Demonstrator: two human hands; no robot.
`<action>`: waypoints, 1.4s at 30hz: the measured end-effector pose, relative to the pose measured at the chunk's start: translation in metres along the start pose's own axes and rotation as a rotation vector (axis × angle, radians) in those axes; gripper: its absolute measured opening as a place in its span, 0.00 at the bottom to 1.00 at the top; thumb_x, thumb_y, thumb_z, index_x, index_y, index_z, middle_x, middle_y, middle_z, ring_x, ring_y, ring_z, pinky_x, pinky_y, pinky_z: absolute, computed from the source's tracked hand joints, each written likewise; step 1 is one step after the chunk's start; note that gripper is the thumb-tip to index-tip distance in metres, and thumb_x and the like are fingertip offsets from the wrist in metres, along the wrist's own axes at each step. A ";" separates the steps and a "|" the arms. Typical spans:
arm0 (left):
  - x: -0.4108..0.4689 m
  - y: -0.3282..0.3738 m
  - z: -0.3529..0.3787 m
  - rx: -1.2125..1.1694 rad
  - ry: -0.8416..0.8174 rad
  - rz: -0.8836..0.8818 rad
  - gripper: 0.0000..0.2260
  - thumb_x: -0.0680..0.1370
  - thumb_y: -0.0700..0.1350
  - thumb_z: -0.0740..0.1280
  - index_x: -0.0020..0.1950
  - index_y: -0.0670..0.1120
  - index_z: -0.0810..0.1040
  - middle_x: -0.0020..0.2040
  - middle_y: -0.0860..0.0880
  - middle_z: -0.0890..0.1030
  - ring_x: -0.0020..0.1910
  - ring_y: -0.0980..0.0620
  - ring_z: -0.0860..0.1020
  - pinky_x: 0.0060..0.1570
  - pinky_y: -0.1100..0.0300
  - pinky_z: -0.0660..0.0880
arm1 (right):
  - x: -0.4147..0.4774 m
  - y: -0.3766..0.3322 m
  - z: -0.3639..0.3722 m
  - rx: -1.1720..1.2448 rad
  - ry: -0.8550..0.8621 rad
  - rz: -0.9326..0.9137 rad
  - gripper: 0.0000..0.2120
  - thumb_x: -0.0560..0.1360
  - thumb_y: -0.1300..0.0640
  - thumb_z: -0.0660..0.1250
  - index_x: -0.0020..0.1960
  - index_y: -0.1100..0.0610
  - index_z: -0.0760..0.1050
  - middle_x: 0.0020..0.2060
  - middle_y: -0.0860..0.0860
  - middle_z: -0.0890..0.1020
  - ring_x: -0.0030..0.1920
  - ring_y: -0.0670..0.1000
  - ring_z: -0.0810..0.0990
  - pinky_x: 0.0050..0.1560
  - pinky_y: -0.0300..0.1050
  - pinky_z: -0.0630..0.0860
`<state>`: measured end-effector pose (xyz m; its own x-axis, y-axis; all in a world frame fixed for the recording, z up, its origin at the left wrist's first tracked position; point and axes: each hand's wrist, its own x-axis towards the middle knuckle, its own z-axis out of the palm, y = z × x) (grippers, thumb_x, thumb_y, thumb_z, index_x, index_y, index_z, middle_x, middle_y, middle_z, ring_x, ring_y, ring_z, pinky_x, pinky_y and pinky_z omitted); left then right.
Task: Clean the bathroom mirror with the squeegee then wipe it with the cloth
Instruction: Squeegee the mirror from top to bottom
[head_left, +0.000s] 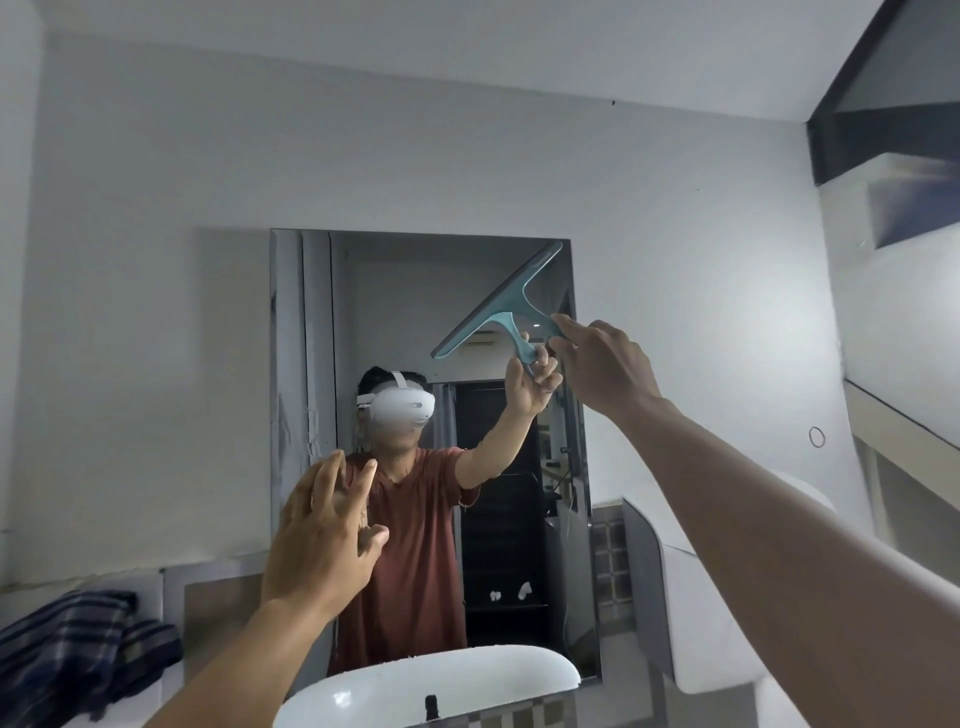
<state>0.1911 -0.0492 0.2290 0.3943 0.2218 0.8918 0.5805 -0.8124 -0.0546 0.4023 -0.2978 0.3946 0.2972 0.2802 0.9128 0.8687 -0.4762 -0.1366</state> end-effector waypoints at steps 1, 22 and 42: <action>0.000 0.000 0.000 -0.002 -0.001 0.000 0.40 0.68 0.56 0.78 0.76 0.49 0.68 0.75 0.39 0.66 0.73 0.37 0.63 0.63 0.39 0.75 | -0.001 0.001 -0.001 -0.005 0.000 0.003 0.19 0.85 0.50 0.54 0.75 0.47 0.69 0.50 0.56 0.78 0.47 0.60 0.79 0.42 0.47 0.69; -0.002 -0.001 -0.005 -0.017 -0.036 0.012 0.37 0.71 0.55 0.76 0.77 0.48 0.67 0.76 0.37 0.64 0.75 0.35 0.62 0.72 0.40 0.66 | -0.063 -0.026 0.018 0.249 -0.141 0.168 0.19 0.84 0.56 0.57 0.74 0.52 0.62 0.56 0.56 0.80 0.50 0.58 0.81 0.49 0.53 0.79; -0.060 -0.013 -0.001 0.044 -0.082 0.079 0.43 0.63 0.47 0.82 0.76 0.42 0.69 0.71 0.34 0.68 0.71 0.34 0.67 0.67 0.41 0.71 | -0.114 -0.091 0.052 0.599 -0.183 0.406 0.27 0.81 0.56 0.56 0.79 0.48 0.56 0.37 0.43 0.75 0.39 0.54 0.83 0.41 0.60 0.83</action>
<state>0.1598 -0.0526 0.1764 0.4963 0.2026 0.8442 0.5749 -0.8053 -0.1447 0.3099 -0.2431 0.2833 0.6562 0.3380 0.6746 0.7285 -0.0509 -0.6831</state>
